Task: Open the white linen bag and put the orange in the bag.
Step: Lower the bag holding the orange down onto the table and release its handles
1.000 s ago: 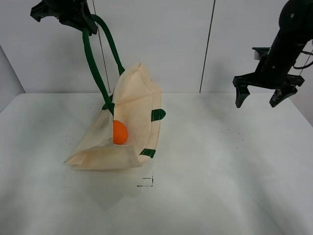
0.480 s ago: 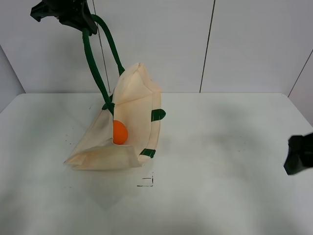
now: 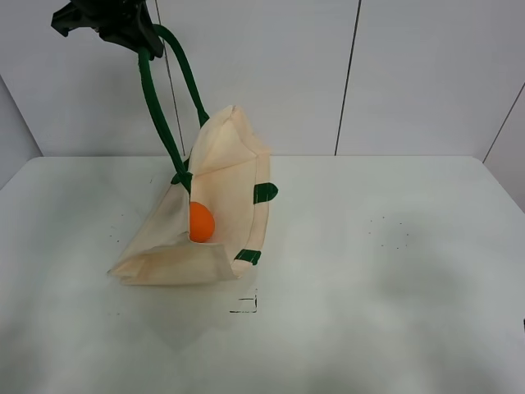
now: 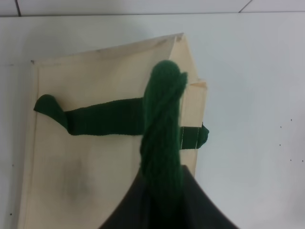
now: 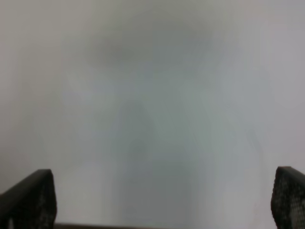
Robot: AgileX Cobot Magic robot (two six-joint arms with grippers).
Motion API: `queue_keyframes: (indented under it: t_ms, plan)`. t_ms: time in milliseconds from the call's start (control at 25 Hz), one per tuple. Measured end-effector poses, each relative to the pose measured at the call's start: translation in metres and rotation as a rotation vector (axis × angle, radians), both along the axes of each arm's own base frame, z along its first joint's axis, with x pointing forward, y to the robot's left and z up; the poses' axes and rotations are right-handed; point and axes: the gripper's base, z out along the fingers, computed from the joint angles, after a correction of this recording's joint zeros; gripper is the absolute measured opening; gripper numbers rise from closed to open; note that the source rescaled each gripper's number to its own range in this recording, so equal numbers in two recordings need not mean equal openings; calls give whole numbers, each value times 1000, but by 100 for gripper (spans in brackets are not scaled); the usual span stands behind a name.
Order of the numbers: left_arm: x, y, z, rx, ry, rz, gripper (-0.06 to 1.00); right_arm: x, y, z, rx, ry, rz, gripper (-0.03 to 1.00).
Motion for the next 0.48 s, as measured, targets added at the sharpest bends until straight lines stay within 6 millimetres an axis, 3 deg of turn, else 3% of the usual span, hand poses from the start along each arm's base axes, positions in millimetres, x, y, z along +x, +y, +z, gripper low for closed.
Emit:
queue_keyframes:
  t_ms: [200, 480]
  plan:
    - [0, 0, 0, 3, -2, -5, 0, -23, -2, 4, 8, -151, -1, 100]
    - [0, 0, 0, 3, -2, -5, 0, -37, -2, 5, 15, -239, -14, 100]
